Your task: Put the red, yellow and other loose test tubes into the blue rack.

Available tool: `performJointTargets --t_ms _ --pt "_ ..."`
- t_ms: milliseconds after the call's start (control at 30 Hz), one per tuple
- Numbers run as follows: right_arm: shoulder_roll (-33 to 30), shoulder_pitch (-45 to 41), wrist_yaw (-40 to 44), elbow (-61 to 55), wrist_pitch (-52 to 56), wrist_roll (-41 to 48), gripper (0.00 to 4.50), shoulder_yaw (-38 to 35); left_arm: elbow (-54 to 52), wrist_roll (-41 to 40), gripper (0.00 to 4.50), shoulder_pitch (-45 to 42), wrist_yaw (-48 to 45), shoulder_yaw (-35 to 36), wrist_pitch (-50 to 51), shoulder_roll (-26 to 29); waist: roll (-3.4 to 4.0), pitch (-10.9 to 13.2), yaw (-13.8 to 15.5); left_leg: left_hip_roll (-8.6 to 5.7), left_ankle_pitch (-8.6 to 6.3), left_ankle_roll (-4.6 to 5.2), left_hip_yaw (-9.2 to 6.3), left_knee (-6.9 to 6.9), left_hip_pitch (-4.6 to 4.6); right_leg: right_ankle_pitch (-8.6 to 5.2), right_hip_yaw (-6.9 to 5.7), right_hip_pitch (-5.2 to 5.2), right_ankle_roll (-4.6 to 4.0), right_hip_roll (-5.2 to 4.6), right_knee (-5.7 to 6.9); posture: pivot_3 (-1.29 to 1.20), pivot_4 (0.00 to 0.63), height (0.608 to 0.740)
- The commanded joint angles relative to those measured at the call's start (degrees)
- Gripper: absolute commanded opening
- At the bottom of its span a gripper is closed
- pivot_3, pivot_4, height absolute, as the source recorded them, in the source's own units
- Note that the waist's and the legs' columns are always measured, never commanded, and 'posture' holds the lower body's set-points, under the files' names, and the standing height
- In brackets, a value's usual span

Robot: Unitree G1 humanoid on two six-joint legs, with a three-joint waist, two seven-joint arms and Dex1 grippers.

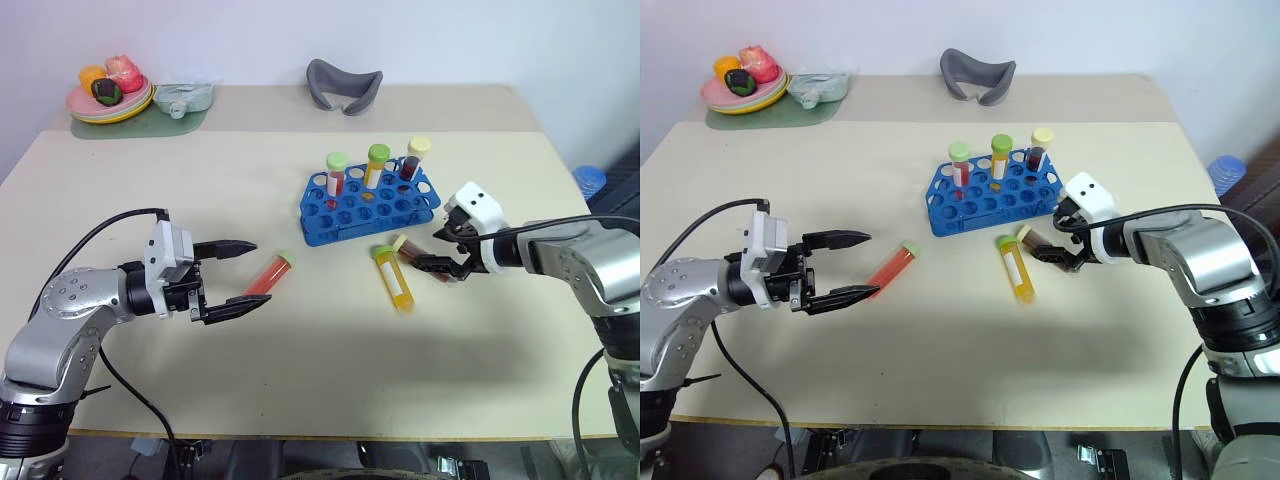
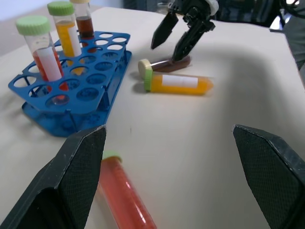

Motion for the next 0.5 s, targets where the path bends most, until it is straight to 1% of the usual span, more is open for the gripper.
performJointTargets --t_ms 33,367,500 --pt "-1.6 -3.0 2.2 2.2 -1.0 -4.7 4.43 4.8 -1.9 0.1 4.38 0.4 0.1 0.0 -1.4 -0.2 0.00 0.0 0.0 0.00 0.00 0.00 0.00 0.02 -0.04 0.00 0.00 -0.04 0.00 0.00 0.00 0.00 0.150 0.740" --pt "3.5 -10.4 7.1 13.4 -1.5 -9.0 4.43 8.6 -4.0 -0.5 4.38 2.8 1.2 1.2 -0.8 -0.2 0.00 0.0 -0.4 0.00 0.00 0.00 0.01 0.07 -0.02 0.02 0.01 -0.06 -0.01 0.01 0.09 0.00 0.150 0.740" --pt "4.0 -11.9 9.0 15.4 -1.9 -10.8 4.43 10.1 -4.8 -0.7 4.38 3.8 1.8 1.7 -0.6 -0.1 0.00 0.0 -0.4 0.00 0.00 0.00 0.01 0.09 -0.02 0.02 0.01 -0.07 -0.01 0.01 0.10 0.00 0.150 0.740"
